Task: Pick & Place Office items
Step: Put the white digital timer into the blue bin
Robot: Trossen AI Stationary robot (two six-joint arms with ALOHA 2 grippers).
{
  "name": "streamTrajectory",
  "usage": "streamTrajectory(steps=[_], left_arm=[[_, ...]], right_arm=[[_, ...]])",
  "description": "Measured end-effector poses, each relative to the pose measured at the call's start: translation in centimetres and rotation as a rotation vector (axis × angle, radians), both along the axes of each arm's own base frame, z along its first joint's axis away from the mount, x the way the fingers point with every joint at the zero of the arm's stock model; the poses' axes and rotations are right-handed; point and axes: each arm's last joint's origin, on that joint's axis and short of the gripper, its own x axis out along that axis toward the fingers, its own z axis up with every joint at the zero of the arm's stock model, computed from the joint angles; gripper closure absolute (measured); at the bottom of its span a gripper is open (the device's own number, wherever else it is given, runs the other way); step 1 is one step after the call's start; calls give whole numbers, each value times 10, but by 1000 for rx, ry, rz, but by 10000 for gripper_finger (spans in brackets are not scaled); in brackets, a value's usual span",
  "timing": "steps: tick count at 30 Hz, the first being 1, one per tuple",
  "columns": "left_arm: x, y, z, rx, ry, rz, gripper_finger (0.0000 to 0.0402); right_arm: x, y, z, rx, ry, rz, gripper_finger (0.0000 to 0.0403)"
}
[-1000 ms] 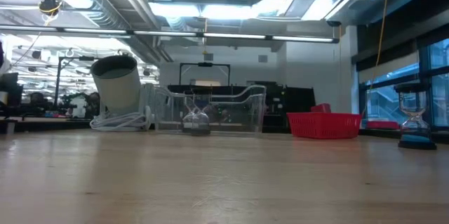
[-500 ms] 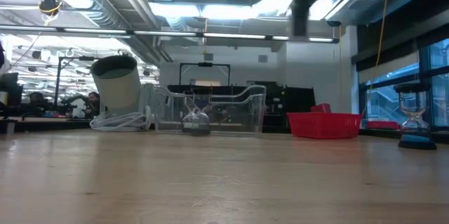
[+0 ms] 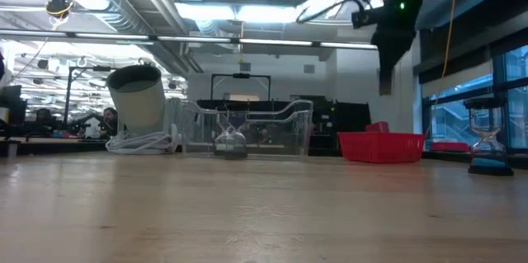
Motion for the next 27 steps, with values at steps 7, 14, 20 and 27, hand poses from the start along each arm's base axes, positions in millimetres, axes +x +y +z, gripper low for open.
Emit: streamTrajectory(steps=[7, 14, 20, 27], left_arm=[[-1, -8, 0, 3, 0, -20, 112], [-1, -8, -2, 6, 18, -14, 112], [-2, -7, -7, 16, 67, -11, 112], [-3, -4, -12, 66, 122, 99, 112]], right_arm=[[-2, -13, -18, 59, -41, 2, 336], [-4, -7, -11, 127, -103, 42, 319], [-12, 20, 7, 371, -293, 95, 334], [-22, 74, 21, 649, -374, 199, 324]])
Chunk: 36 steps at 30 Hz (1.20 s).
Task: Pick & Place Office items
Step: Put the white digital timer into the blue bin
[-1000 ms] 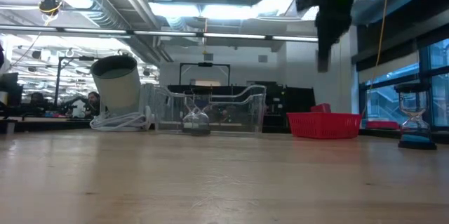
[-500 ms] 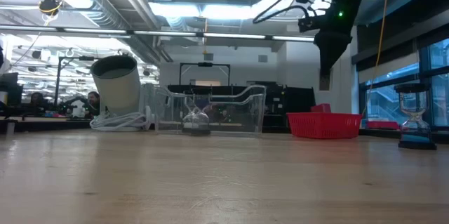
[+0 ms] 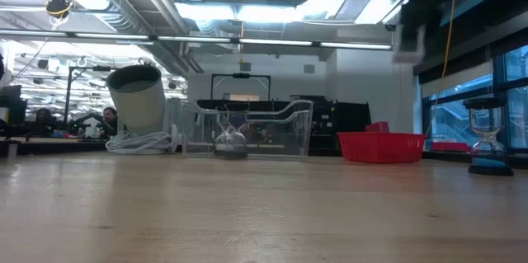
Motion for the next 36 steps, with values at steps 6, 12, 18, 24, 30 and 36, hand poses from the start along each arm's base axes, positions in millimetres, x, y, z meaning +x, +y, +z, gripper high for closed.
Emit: streamTrajectory(steps=[6, 12, 18, 24, 30, 36], left_arm=[[-1, 4, -2, 38, 19, 108, 112], [-1, 5, -2, 56, 20, 163, 112], [-1, 6, -2, 65, 18, 192, 112], [-1, 8, -2, 96, 18, 226, 112], [-1, 8, -2, 105, 19, 224, 112], [-1, 8, -3, 106, 31, 220, 112]], right_arm=[[-10, 41, -1, 56, 66, 82, 326], [-26, 73, -4, 167, 174, 59, 332], [-33, 100, -17, 183, 261, -16, 322], [-42, 119, -50, 233, 454, -58, 330], [-41, 135, -64, 278, 472, -72, 322], [-30, 151, -73, 313, 434, -49, 323]])
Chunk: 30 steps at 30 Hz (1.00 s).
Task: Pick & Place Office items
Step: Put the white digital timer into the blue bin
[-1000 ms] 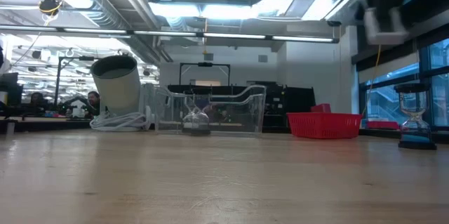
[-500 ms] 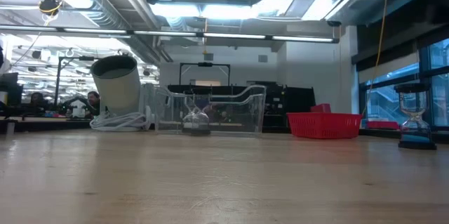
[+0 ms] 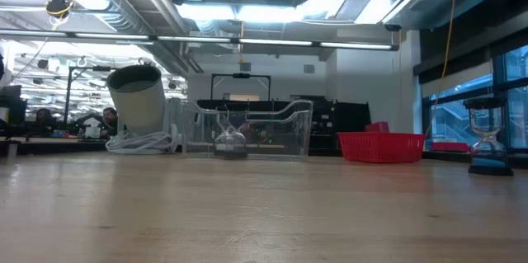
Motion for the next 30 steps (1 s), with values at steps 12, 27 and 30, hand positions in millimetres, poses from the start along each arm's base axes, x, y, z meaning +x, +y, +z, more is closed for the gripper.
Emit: streamTrajectory(steps=[12, 27, 30], left_arm=[[0, 0, 0, -1, 2, -3, 112], [0, 0, 0, -2, 1, -2, 112], [0, 0, 0, -2, 1, -2, 112]], right_arm=[[10, 11, -29, -81, 93, 16, 318], [13, 9, -32, -89, 55, 154, 199], [15, 5, -31, -45, 93, 141, 173]])
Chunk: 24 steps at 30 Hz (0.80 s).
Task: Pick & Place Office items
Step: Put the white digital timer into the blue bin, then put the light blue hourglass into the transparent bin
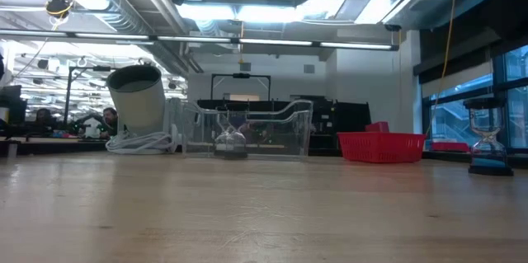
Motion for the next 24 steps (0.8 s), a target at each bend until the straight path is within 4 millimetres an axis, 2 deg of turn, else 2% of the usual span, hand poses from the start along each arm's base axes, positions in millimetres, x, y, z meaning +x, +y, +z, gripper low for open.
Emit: streamTrajectory(steps=[5, 14, 21, 24], left_arm=[[0, 0, 0, 0, 0, 0, 112], [0, 0, 0, 0, 0, 0, 112], [0, 0, 0, 0, 0, 0, 112], [0, 0, 0, 0, 0, 0, 112]], right_arm=[[4, -5, 2, 149, 105, -12, 153], [2, -17, 15, 249, 96, 40, 166], [2, -48, 40, 142, -113, -32, 189], [2, -63, 49, -8, -271, -67, 199]])
